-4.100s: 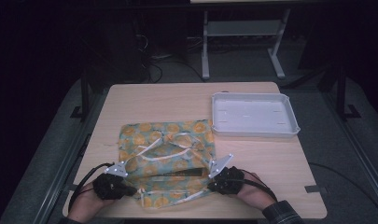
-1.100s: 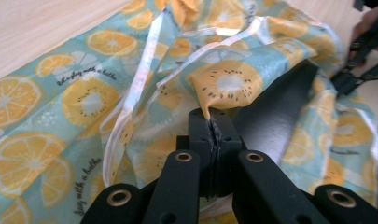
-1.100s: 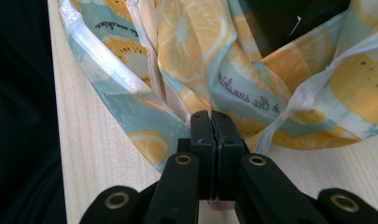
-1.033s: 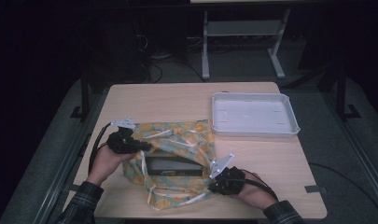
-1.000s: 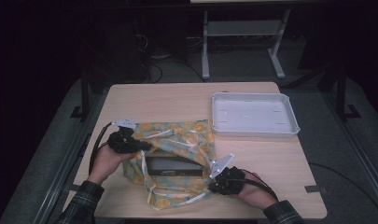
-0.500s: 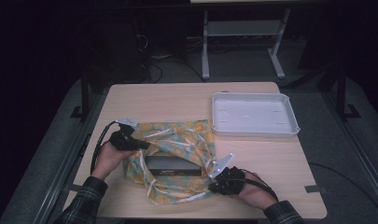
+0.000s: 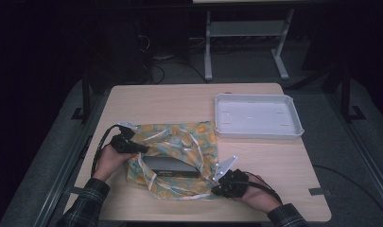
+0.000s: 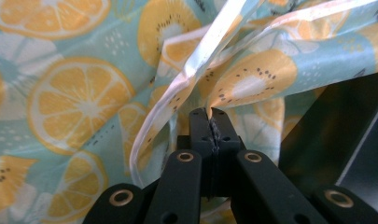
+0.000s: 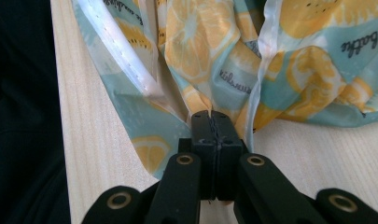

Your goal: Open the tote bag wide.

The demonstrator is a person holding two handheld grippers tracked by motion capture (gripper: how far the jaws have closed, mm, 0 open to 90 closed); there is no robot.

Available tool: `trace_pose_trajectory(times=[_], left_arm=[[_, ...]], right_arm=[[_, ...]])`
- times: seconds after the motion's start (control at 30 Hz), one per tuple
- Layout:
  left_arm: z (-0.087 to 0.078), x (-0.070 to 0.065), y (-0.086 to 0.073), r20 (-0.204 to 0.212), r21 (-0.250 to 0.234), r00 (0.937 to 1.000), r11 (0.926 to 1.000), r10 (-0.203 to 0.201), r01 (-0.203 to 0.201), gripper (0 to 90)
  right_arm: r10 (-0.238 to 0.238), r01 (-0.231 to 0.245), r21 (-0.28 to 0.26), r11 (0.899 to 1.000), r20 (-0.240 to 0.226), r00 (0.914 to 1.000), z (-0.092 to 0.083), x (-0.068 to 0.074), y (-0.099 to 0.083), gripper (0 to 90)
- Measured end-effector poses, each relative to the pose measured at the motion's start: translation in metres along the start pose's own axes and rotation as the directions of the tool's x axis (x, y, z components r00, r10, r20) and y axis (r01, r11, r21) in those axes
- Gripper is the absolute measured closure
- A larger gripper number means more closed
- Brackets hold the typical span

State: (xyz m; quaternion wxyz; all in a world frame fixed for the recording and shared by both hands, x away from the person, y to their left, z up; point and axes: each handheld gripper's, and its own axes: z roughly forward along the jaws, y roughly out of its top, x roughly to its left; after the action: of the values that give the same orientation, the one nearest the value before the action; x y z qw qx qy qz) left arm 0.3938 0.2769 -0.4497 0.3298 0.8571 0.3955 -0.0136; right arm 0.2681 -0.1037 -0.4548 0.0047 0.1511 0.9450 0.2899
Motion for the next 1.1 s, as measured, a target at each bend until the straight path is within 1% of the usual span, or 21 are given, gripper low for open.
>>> trace_pose_trajectory(times=[0.13, 0.17, 0.2, 0.23, 0.27, 0.43, 0.57, 0.7, 0.77, 0.8, 0.9, 0.93, 0.97, 1.0, 1.03, 1.1], left_arm=[[0.002, -0.001, 0.000, -0.009, 0.025, 0.9998, 0.9995, 0.019, -0.019, 89.7], [0.004, -0.002, 0.000, -0.009, 0.026, 0.9998, 0.9995, 0.019, -0.019, 89.7], [0.005, -0.002, 0.000, -0.011, 0.038, 0.9997, 0.9990, 0.023, -0.022, 89.6], [0.006, -0.003, -0.001, -0.011, 0.032, 0.9997, 0.9993, 0.022, -0.022, 89.6], [0.006, -0.004, 0.000, -0.015, 0.041, 0.9996, 0.9989, 0.024, -0.023, 89.6], [0.006, -0.004, 0.000, -0.015, 0.040, 0.9996, 0.9989, 0.026, -0.025, 89.6], [0.006, -0.004, 0.000, -0.020, 0.041, 0.9990, 0.9984, 0.039, -0.038, 89.7], [0.006, -0.005, 0.000, -0.022, 0.043, 0.9991, 0.9984, 0.037, -0.036, 89.7], [0.006, -0.005, 0.000, -0.022, 0.042, 0.9991, 0.9985, 0.036, -0.035, 89.7], [0.006, -0.005, 0.000, -0.021, 0.041, 0.9992, 0.9986, 0.035, -0.034, 89.7], [0.006, -0.005, 0.000, -0.020, 0.041, 0.9992, 0.9985, 0.036, -0.035, 89.7], [0.006, -0.005, 0.000, -0.021, 0.042, 0.9991, 0.9985, 0.036, -0.035, 89.7], [0.006, -0.005, 0.000, -0.022, 0.045, 0.9990, 0.9983, 0.038, -0.037, 89.7], [0.006, -0.005, 0.000, -0.022, 0.045, 0.9990, 0.9983, 0.039, -0.038, 89.7], [0.006, -0.005, 0.000, -0.023, 0.046, 0.9990, 0.9982, 0.039, -0.038, 89.7], [0.006, -0.005, 0.000, -0.025, 0.046, 0.9989, 0.9982, 0.041, -0.040, 89.7]], right_arm=[[0.000, 0.000, 0.001, 1.000, 0.001, 1.0000, 0.000, 0.000, 0.000, 89.0], [0.000, 0.000, 0.002, 1.000, 0.001, 1.0000, 0.000, 0.001, 0.000, 89.0], [-0.001, 0.001, 0.002, 1.000, 0.002, 1.0000, 0.000, 0.001, 0.000, 89.0], [-0.001, 0.001, 0.002, 1.000, 0.001, 1.0000, 0.000, 0.001, 0.000, 89.0], [0.001, -0.001, 0.004, 1.000, 0.001, 1.0000, 0.000, 0.001, 0.000, 88.9], [-0.015, 0.015, 0.009, 1.000, 0.017, 0.9997, -0.001, 0.002, 0.001, 87.9], [-0.007, 0.008, -0.025, 1.000, 0.025, 0.9997, -0.010, 0.003, 0.004, 84.9], [-0.007, 0.008, -0.049, 0.999, 0.021, 0.9997, -0.018, 0.004, 0.007, 77.4], [0.002, -0.001, -0.061, 0.998, 0.021, 0.9998, -0.025, 0.006, 0.009, 74.3], [-0.003, 0.005, -0.072, 0.997, 0.024, 0.9997, -0.029, 0.007, 0.011, 72.9], [0.004, -0.001, -0.124, 0.992, 0.026, 0.9997, -0.043, 0.009, 0.018, 68.8], [0.001, 0.003, -0.134, 0.991, 0.032, 0.9995, -0.045, 0.009, 0.019, 67.6], [0.009, -0.004, -0.146, 0.989, 0.036, 0.9993, -0.048, 0.010, 0.021, 66.4], [0.002, 0.006, -0.161, 0.987, 0.051, 0.9987, -0.051, 0.008, 0.025, 64.9], [0.028, -0.019, -0.171, 0.985, 0.052, 0.9983, -0.053, 0.008, 0.029, 63.9], [0.018, -0.006, -0.189, 0.982, 0.066, 0.9977, -0.056, 0.004, 0.035, 62.2]])
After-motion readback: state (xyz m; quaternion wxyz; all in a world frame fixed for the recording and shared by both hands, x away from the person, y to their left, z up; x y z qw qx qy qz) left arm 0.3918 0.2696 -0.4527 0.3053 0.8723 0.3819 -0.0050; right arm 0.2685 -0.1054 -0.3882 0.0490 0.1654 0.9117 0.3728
